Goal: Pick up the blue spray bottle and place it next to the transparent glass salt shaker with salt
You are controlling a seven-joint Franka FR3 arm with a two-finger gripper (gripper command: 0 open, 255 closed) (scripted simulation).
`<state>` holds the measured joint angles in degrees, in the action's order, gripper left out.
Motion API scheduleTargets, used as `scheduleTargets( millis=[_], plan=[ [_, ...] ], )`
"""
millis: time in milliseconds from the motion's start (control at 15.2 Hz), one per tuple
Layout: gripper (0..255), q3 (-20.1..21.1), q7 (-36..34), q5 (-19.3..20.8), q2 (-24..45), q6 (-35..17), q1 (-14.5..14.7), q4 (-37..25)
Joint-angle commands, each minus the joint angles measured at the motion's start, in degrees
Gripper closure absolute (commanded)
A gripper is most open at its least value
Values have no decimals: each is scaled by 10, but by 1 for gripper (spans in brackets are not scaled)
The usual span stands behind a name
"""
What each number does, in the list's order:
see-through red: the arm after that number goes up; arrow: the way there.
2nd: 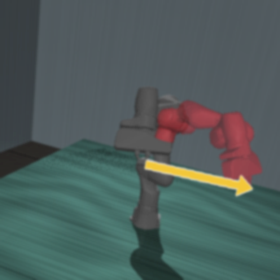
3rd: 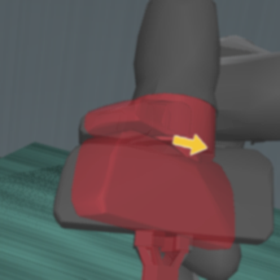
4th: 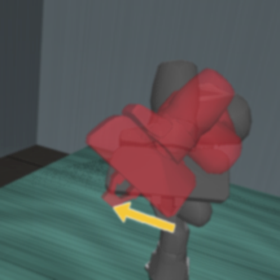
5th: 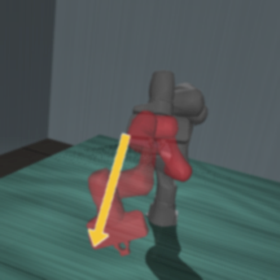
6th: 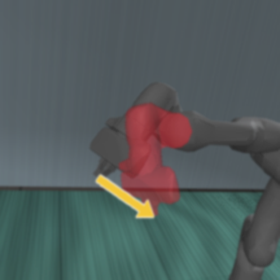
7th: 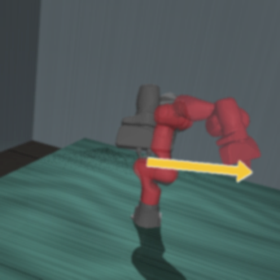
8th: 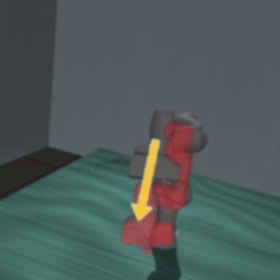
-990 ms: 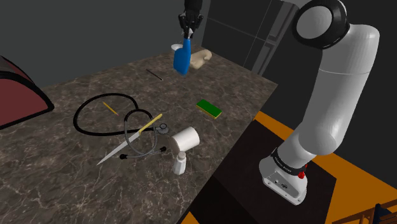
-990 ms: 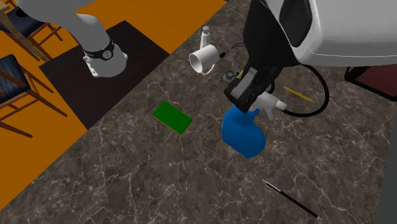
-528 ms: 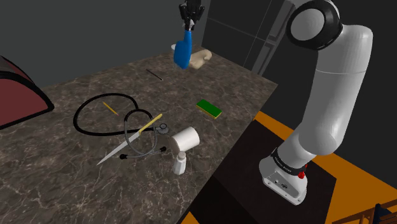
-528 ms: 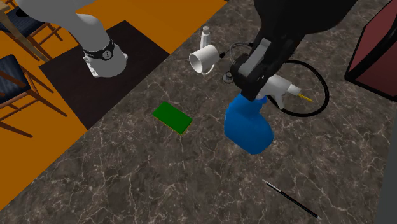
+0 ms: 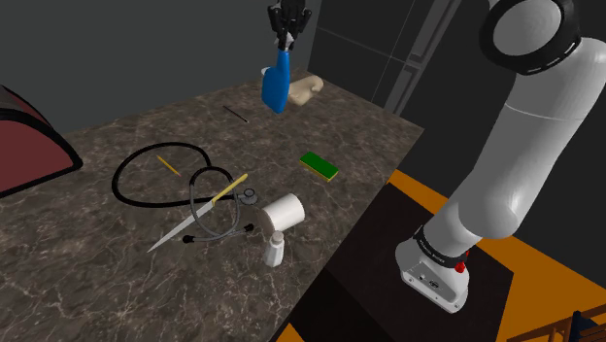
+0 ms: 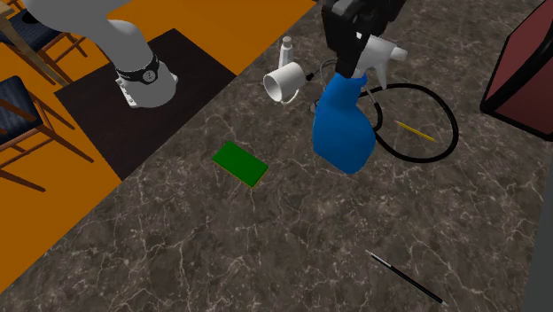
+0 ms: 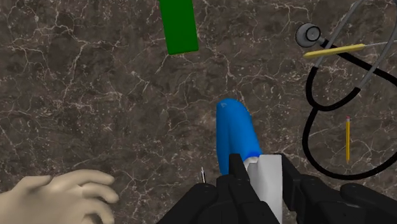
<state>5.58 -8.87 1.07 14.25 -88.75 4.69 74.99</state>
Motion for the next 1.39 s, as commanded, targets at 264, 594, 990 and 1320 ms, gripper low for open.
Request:
scheduleTargets(
  millis=[264, 594, 990, 1320],
  plan=[
    [255, 26, -65, -5, -77, -29, 36, 106],
    [255, 53, -122, -11, -122, -42, 67, 163],
    [255, 90, -196, -19, -157, -50, 104, 205],
    [255, 124, -261, -24, -171, -53, 135, 220]
  ],
)
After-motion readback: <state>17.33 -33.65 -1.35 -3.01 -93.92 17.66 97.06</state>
